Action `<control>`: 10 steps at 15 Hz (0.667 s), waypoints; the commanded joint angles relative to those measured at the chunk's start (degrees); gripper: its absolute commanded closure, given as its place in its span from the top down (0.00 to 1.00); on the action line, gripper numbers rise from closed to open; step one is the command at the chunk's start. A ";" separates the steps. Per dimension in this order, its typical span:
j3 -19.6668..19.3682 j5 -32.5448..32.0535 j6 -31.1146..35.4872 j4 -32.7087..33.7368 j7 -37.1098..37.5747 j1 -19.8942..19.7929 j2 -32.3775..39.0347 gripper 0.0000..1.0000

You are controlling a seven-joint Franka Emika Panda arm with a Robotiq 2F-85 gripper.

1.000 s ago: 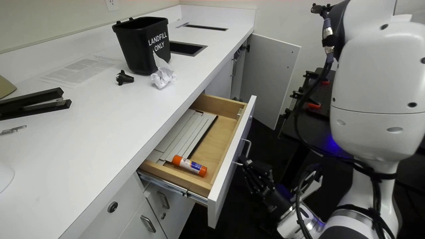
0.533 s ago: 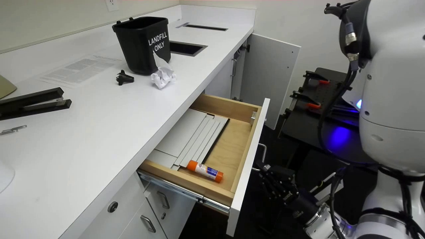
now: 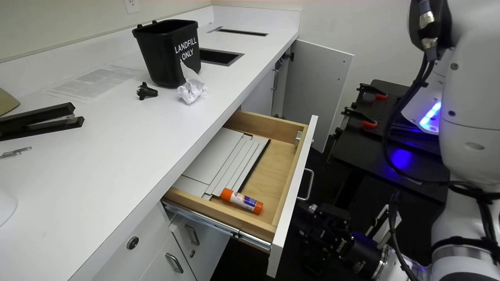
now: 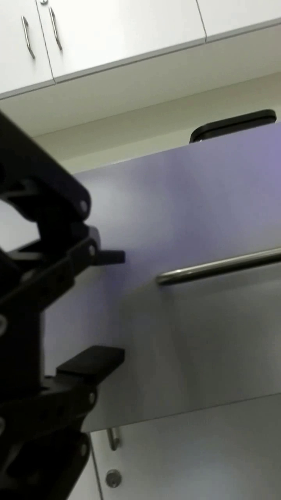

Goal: Open the first drawer from the right

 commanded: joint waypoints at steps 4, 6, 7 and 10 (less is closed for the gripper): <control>4.30 0.05 9.42 -12.03 0.20 -4.51 -16.26 1.00; 5.59 1.70 10.20 -14.65 -0.79 -6.01 -20.95 1.00; 6.16 2.58 10.38 -15.66 -1.31 -6.63 -23.20 1.00; 7.03 5.28 10.07 -18.45 -4.63 -8.03 -29.98 1.00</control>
